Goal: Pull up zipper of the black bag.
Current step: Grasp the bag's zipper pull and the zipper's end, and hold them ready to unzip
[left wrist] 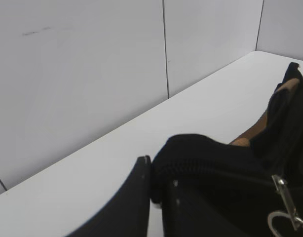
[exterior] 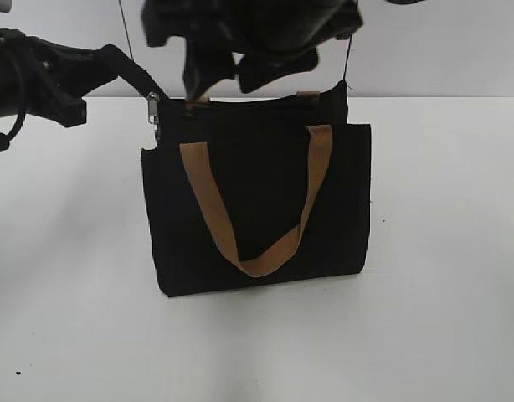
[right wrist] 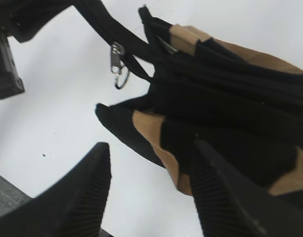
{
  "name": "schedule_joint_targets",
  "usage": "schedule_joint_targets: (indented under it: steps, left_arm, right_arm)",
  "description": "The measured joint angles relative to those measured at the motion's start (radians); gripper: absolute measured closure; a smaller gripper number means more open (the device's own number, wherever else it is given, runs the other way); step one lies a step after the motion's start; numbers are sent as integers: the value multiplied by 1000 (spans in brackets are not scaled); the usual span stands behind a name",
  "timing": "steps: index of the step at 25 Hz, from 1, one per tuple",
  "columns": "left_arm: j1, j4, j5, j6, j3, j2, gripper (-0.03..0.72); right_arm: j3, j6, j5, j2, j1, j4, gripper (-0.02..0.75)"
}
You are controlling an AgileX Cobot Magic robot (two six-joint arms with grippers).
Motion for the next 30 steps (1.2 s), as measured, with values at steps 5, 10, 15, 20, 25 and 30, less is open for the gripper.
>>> schedule_joint_targets:
  steps: [5, 10, 15, 20, 25, 30]
  left_arm:
    - [0, 3, 0, 0, 0, 0, 654]
    - [0, 4, -1, 0, 0, 0, 654]
    - [0, 4, -1, 0, 0, 0, 654]
    - [0, 4, -2, 0, 0, 0, 654]
    - [0, 4, -3, 0, -1, 0, 654]
    - [0, 4, -6, 0, -2, 0, 654]
  right_arm:
    - [-128, 19, -5, 138, 22, 91, 372]
    - [-188, 34, -30, 227, 22, 153, 416]
    - [-191, 58, -48, 270, 22, 156, 446]
    - [-191, 63, -87, 296, 22, 151, 469]
    - [-192, 116, -101, 323, 22, 91, 477]
    - [-192, 143, -111, 344, 22, 54, 484]
